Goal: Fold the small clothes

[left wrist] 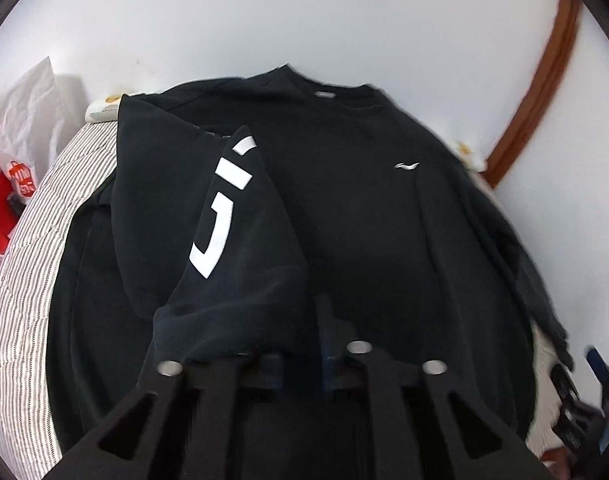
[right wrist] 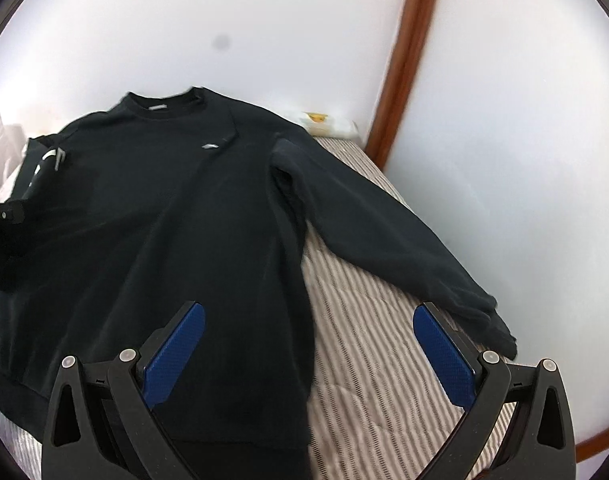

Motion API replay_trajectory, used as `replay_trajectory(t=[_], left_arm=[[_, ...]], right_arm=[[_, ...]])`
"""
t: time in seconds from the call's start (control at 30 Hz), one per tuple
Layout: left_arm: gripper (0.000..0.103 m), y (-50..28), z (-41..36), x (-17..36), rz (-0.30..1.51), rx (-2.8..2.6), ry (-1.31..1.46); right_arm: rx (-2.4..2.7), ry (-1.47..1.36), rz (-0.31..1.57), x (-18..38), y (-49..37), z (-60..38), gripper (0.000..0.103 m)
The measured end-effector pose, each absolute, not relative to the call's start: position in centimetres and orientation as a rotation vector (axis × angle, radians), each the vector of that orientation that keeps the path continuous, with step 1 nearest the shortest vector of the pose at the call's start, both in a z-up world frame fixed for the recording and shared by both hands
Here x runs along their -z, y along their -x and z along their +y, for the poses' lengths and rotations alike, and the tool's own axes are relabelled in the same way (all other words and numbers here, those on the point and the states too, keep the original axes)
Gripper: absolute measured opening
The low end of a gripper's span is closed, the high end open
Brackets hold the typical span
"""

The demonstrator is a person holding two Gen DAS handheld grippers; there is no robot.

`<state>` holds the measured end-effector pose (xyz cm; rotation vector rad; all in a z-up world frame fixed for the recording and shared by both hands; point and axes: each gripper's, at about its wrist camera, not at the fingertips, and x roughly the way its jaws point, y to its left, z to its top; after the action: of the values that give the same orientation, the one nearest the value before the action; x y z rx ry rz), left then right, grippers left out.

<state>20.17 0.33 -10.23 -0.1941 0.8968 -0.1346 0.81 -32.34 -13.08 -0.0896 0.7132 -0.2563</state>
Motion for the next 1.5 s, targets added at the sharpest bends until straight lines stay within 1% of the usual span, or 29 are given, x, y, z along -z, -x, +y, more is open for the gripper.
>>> replay_trajectory(t=[0.1, 0.13, 0.17, 0.33, 0.53, 0.67, 0.8, 1.03, 1.07, 1.1, 1.13, 1.17, 1.2, 1.23, 1.4, 1.5], left_arm=[[0.037, -17.6, 1.9, 8.8, 0.849, 0.18, 0.214], [0.052, -16.3, 3.0, 8.3, 0.834, 0.208, 0.23], [0.064, -15.5, 3.7, 8.0, 0.824, 0.227, 0.248], [0.064, -11.4, 8.8, 7.4, 0.771, 0.185, 0.299], [0.064, -8.0, 14.3, 10.8, 0.838, -0.029, 0.241], [0.064, -7.1, 15.4, 13.5, 0.872, -0.07, 0.222], [0.064, -6.6, 15.2, 14.6, 0.867, -0.043, 0.212], [0.064, -7.5, 14.9, 15.8, 0.837, -0.029, 0.231], [0.064, -7.5, 14.9, 15.9, 0.827, -0.038, 0.238], [0.064, -7.5, 14.9, 16.1, 0.821, -0.053, 0.243], [0.064, -7.6, 14.9, 16.2, 0.823, -0.063, 0.243], [0.062, -7.8, 15.0, 16.5, 0.836, -0.078, 0.243], [0.062, -8.0, 15.1, 16.7, 0.84, -0.083, 0.24], [0.062, -8.1, 15.1, 16.6, 0.836, -0.086, 0.234], [0.061, -8.4, 15.5, 16.8, 0.843, -0.121, 0.222], [0.061, -8.6, 15.4, 16.7, 0.844, -0.133, 0.21]], right_arm=[[0.208, 0.111, 0.691, 12.2, -1.7, -30.3, 0.102], [0.186, 0.113, 0.681, 11.9, -2.0, -29.6, 0.102], [0.159, 0.112, 0.669, 11.5, -2.3, -28.7, 0.102], [0.023, 0.094, 0.628, 10.0, -3.8, -23.8, 0.102], [-0.145, 0.085, 0.642, 10.6, -5.3, -17.6, 0.099], [-0.289, 0.085, 0.712, 13.3, -5.8, -13.4, 0.092], [-0.395, 0.132, 0.771, 15.7, -5.8, -9.3, 0.091], [-0.466, 0.272, 0.783, 18.5, -6.8, -4.0, 0.091], [-0.461, 0.29, 0.784, 19.0, -7.2, -3.6, 0.087], [-0.452, 0.306, 0.796, 19.5, -7.8, -3.3, 0.079], [-0.44, 0.319, 0.811, 19.9, -8.4, -3.1, 0.05], [-0.423, 0.331, 0.816, 19.9, -8.9, -3.2, 0.036], [-0.433, 0.315, 0.807, 19.3, -9.1, -3.7, 0.025], [-0.453, 0.271, 0.798, 18.2, -9.4, -4.7, 0.021], [-0.348, 0.126, 0.695, 13.2, -11.6, -11.8, 0.019], [-0.249, 0.044, 0.685, 11.7, -13.9, -16.6, 0.017]])
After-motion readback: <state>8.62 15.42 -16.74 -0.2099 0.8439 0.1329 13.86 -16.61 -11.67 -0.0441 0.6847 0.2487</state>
